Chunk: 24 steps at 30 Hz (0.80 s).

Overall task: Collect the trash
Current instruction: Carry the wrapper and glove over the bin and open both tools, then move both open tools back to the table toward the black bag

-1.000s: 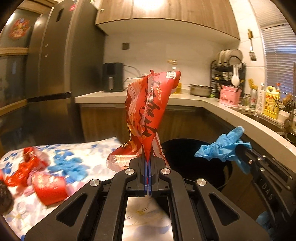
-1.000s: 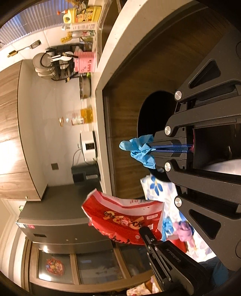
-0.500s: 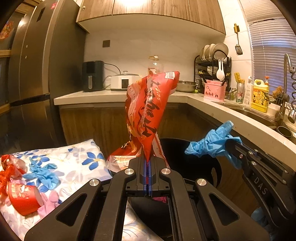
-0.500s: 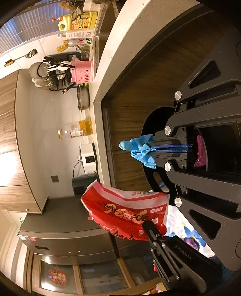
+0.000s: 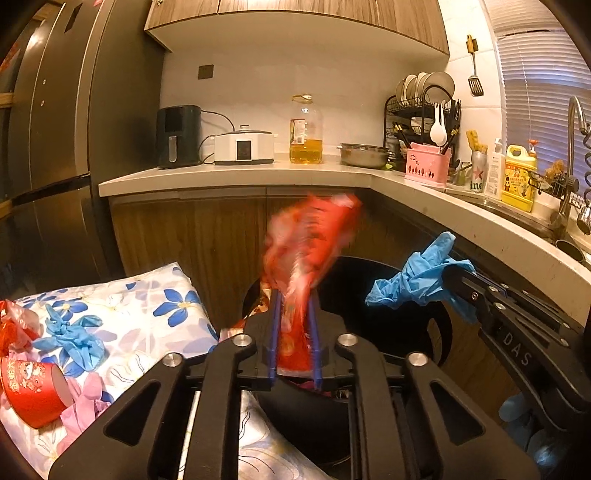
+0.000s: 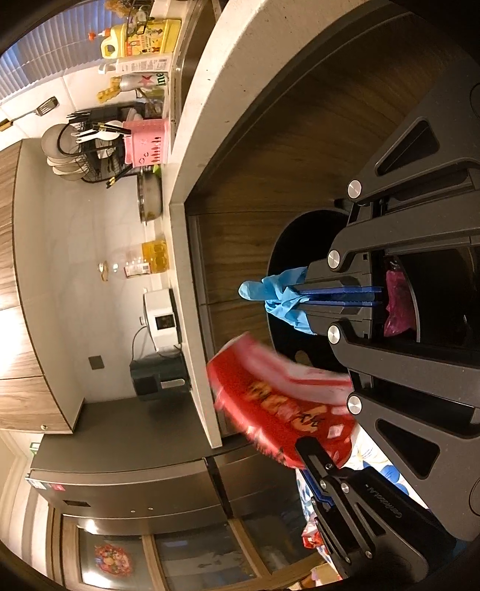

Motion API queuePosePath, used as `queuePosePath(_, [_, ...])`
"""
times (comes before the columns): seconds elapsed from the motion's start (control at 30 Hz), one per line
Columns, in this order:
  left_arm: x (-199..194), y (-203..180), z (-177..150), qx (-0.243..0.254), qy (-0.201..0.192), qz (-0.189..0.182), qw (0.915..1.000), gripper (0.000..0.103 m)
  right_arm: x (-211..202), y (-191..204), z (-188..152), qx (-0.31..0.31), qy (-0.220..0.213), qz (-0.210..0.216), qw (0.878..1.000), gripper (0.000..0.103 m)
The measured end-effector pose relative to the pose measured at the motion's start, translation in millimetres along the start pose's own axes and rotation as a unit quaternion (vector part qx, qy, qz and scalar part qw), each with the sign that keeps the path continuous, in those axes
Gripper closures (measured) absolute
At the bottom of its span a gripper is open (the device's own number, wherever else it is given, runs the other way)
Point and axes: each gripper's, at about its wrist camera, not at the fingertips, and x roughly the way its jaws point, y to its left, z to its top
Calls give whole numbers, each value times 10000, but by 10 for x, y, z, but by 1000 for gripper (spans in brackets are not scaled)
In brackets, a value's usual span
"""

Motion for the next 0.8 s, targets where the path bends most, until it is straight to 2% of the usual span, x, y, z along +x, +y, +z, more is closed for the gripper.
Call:
queuePosePath(0.07, [-9, 4, -6, 9, -33, 1, 10000, 72, 13, -8, -3, 4, 24, -8, 10000, 98])
queuePosePath(0.13, [-25, 25, -11, -26, -72, 44, 10000, 62, 32, -22, 2, 11, 46, -19, 10000, 88])
queuePosePath(0.17, [-32, 36, -16, -49, -78, 67, 9999, 60, 39, -32, 3, 15, 52, -25, 10000, 87])
queuePosePath(0.23, [-47, 76, -30, -108, -95, 142, 9998, 46, 44, -45, -7, 28, 60, -35, 10000, 85])
queuePosePath(0.3, [-52, 125, -47, -161, -106, 247, 9995, 38, 46, -53, -16, 43, 59, -67, 10000, 81])
queuePosePath(0.4, [-35, 188, -54, -266, -38, 319, 9991, 33, 37, -54, -25, 58, 41, -82, 9999, 73])
queuePosePath(0.8, [-223, 291, -139, -320, -101, 625, 9975, 16, -21, -19, -50, 39, 50, -72, 10000, 55])
